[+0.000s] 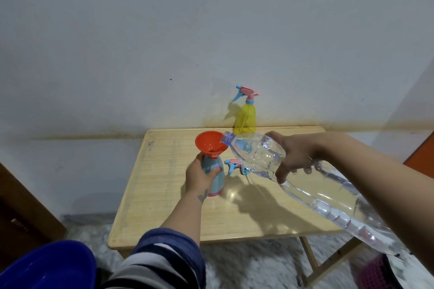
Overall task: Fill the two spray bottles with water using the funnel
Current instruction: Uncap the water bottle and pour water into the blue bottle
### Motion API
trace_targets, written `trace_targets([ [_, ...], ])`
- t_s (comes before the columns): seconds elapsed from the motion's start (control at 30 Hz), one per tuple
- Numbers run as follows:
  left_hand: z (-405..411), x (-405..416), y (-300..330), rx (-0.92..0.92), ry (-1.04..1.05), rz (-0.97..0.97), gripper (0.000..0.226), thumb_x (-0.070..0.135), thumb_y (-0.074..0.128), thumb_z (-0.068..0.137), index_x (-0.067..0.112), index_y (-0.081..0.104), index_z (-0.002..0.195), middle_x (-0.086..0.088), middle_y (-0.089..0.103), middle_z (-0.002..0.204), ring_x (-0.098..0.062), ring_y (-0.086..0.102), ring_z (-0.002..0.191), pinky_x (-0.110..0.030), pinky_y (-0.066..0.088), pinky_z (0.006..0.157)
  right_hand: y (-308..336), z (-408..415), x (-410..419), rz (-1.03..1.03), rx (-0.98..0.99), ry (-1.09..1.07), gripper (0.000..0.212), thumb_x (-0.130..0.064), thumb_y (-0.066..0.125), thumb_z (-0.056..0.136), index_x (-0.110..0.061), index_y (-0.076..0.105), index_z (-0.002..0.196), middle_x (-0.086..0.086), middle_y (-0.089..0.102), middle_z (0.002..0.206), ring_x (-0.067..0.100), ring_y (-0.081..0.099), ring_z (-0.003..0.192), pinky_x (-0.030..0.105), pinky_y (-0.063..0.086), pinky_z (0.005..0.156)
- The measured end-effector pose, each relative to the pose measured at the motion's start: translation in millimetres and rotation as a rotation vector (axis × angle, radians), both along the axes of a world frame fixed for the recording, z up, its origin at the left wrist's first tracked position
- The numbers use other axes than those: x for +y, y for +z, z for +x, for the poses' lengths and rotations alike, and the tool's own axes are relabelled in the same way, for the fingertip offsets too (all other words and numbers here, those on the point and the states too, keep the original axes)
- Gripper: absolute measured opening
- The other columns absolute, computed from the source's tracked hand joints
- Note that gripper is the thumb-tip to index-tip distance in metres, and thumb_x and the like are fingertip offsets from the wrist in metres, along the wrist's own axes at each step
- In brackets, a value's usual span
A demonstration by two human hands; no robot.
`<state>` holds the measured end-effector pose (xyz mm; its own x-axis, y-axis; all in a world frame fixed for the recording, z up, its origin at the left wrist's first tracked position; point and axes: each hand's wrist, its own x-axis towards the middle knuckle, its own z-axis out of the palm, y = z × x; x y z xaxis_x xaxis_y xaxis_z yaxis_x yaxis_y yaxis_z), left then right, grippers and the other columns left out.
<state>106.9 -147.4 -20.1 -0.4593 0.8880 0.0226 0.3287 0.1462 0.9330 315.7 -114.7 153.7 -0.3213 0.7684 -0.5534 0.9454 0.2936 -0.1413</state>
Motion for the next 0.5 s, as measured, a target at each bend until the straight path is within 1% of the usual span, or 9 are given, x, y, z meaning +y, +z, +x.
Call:
trace_targets([
  [0.13,1.1,-1.2,1.2,-0.006,-0.005,0.003,0.055,0.018,0.076,0.079,0.015,0.053,0.128,0.002,0.058,0.118,-0.013,0.053,0.104,-0.023,0.039,0.085,-3.9,1.4,0.3,-0.007,-0.018,0.006,0.099,-0.036,0.081,0.061,-0.052,0.011,0.129,0.011,0.061,0.082,0.027,0.053,0.057,0.039,0.054,0.057],
  [0.23,2.2,-0.7,1.3,-0.016,-0.002,-0.004,0.055,0.018,0.076,0.079,0.015,0.052,0.130,0.002,0.058,0.118,-0.016,0.054,0.108,-0.024,0.040,0.086,-5.4,3.1,1.8,-0.009,-0.003,0.012,0.096,-0.036,0.080,0.060,-0.051,0.014,0.128,0.010,0.060,0.081,0.027,0.054,0.058,0.036,0.054,0.053],
  [0.3,2.6,-0.6,1.0,-0.022,-0.002,-0.011,0.055,0.017,0.075,0.080,0.016,0.052,0.129,0.001,0.059,0.119,-0.016,0.055,0.106,-0.025,0.042,0.088,-4.9,4.0,3.5,0.002,0.015,0.020,0.096,-0.038,0.080,0.061,-0.050,0.014,0.129,0.009,0.061,0.081,0.027,0.058,0.060,0.038,0.055,0.057],
  [0.37,4.2,-0.5,2.2,-0.029,0.003,-0.020,0.054,0.016,0.074,0.081,0.016,0.051,0.129,0.003,0.058,0.115,-0.013,0.053,0.101,-0.026,0.042,0.086,-4.3,5.4,5.1,0.026,0.039,0.038,0.098,-0.039,0.079,0.063,-0.048,0.012,0.133,0.007,0.063,0.081,0.027,0.061,0.062,0.038,0.057,0.060],
  [0.43,6.2,-0.2,3.0,-0.031,0.013,-0.028,0.053,0.015,0.073,0.081,0.015,0.051,0.129,0.005,0.057,0.111,-0.013,0.052,0.098,-0.025,0.041,0.084,-4.8,7.8,7.6,0.045,0.093,0.048,0.100,-0.038,0.079,0.064,-0.047,0.010,0.137,0.005,0.063,0.079,0.026,0.062,0.062,0.033,0.055,0.054],
  [0.5,8.5,0.1,3.9,-0.036,0.026,-0.039,0.052,0.014,0.073,0.082,0.016,0.051,0.129,0.003,0.058,0.111,-0.015,0.054,0.099,-0.026,0.041,0.083,-5.3,11.1,11.6,0.048,0.176,0.043,0.104,-0.037,0.080,0.064,-0.049,0.008,0.138,0.004,0.063,0.076,0.025,0.062,0.063,0.029,0.051,0.049],
])
